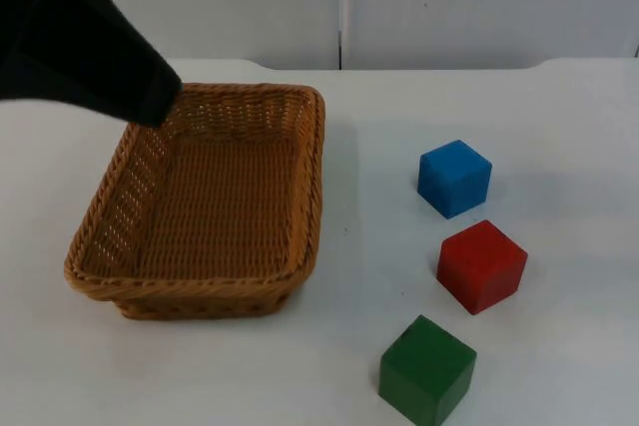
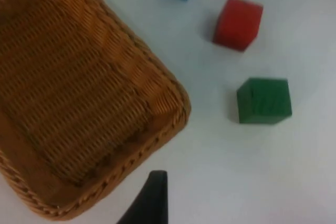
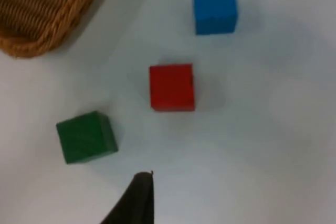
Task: Pick up one cube with each hand and place exactly two cubes into the same basket, leaving the remaining cube outside.
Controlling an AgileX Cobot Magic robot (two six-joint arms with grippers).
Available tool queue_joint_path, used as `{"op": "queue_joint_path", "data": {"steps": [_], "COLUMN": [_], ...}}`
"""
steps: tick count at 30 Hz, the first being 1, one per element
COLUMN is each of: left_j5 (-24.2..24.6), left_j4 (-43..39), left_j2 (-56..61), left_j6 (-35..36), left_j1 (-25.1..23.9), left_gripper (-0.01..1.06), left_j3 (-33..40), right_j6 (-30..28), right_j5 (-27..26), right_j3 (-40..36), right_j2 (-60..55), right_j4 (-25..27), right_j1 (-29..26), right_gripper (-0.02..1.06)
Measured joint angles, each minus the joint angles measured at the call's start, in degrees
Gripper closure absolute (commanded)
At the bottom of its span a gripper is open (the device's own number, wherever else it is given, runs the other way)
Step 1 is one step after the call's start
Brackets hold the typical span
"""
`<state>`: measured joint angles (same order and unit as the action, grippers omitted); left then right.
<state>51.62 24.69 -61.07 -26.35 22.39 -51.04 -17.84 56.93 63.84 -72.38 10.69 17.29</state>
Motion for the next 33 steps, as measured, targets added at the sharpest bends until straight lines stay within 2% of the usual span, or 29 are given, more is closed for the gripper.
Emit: {"op": "queue_joint_path", "data": {"steps": [1,2,3,7,8,12,13,17,22,28,33], "left_j5": [-0.41,-0.41,-0.96,-2.25,-2.25,-4.13,-4.13,-5.24,-8.88,-12.45,-14.19], "left_j4": [-2.05,-2.05,-4.87,-12.26,-12.26,-18.14,-18.14,-24.69,-26.98,-27.08,-27.08], "left_j2": [-1.21,-1.21,-2.72,-6.6,-6.6,-10.06,-10.06,-13.98,-18.9,-24.39,-28.02], "left_j6": [1.41,1.41,3.82,9.82,9.82,15.18,15.18,22.28,27.78,31.58,32.37], "left_j1": [2.17,2.17,5.05,13.1,13.1,20.51,20.51,26.74,30.75,31.55,31.55], "left_gripper": [0.11,0.11,0.11,0.11,0.11,0.11,0.11,0.11,0.11,0.11,0.11], "left_j3": [0.0,0.0,0.0,0.0,0.0,0.0,0.0,0.0,0.0,0.0,0.0], "right_j6": [0.36,0.36,1.11,2.61,2.61,3.9,3.9,4.54,4.84,8.37,10.61], "right_j5": [0.0,0.0,0.0,0.0,0.0,-1.34,-1.34,-2.15,-4.14,-8.21,-9.17], "right_j3": [0.0,0.0,0.0,0.1,0.1,0.1,0.1,0.1,0.1,0.1,0.1], "right_j2": [-1.08,-1.08,-2.75,-6.76,-6.76,-9.76,-9.76,-11.78,-13.61,-16.22,-19.33], "right_j4": [-0.83,-0.83,-2.15,-3.94,-3.94,-4.2,-4.2,-4.28,-4.67,-6.38,-7.16], "right_j1": [1.86,1.86,4.4,9.06,9.06,11.02,11.02,11.12,11.3,11.3,11.3], "right_gripper": [0.02,0.02,0.02,0.02,0.02,0.02,0.02,0.02,0.02,0.02,0.02]}}
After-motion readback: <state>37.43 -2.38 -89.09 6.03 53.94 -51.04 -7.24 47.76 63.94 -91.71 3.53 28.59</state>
